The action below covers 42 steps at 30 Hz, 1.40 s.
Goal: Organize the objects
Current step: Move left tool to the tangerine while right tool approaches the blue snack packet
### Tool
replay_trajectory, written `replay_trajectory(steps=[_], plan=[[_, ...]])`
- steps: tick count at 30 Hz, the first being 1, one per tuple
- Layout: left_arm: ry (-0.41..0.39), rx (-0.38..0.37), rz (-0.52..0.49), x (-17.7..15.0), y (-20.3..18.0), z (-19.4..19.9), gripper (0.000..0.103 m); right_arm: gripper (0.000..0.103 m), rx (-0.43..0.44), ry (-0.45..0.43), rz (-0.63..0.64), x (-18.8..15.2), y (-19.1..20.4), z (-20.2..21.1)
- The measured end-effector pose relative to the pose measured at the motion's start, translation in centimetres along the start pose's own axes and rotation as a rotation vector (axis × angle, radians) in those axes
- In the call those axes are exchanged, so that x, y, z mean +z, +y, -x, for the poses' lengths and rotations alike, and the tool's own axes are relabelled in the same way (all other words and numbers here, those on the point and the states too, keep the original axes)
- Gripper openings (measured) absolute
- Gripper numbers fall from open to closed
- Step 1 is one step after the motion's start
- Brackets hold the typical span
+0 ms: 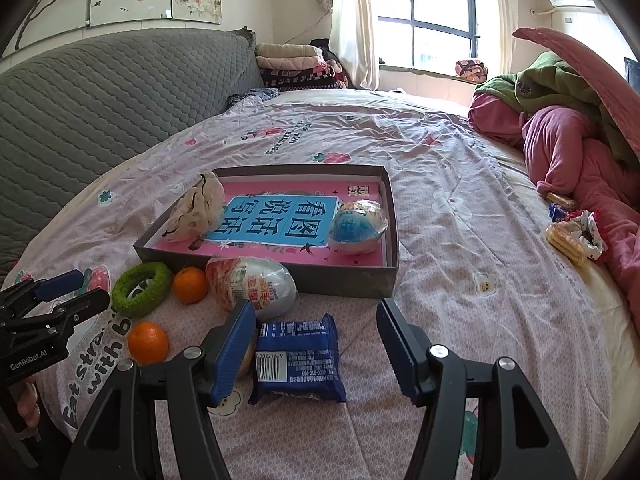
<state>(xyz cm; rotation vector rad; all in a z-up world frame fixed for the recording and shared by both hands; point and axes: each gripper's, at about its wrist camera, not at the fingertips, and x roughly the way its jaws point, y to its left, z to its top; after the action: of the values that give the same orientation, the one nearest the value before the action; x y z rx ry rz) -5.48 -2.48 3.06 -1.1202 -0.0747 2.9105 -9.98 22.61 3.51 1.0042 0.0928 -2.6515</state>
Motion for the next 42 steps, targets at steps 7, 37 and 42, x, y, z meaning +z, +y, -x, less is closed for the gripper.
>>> replay_trajectory(steps=[7, 37, 42], plan=[[0.012, -0.01, -0.013, -0.4, -0.6, -0.1, 0.063, 0.063, 0.004, 0.026, 0.009, -0.7, 0.2, -0.1], [0.115, -0.055, -0.058, -2.3, -2.3, -1.5, 0.063, 0.063, 0.022, 0.138, 0.059, -3.0, 1.8, -1.4], [0.123, -0.061, -0.061, -2.3, -2.4, -1.6, 0.063, 0.063, 0.02, 0.145, 0.061, -3.1, 1.9, -1.5]])
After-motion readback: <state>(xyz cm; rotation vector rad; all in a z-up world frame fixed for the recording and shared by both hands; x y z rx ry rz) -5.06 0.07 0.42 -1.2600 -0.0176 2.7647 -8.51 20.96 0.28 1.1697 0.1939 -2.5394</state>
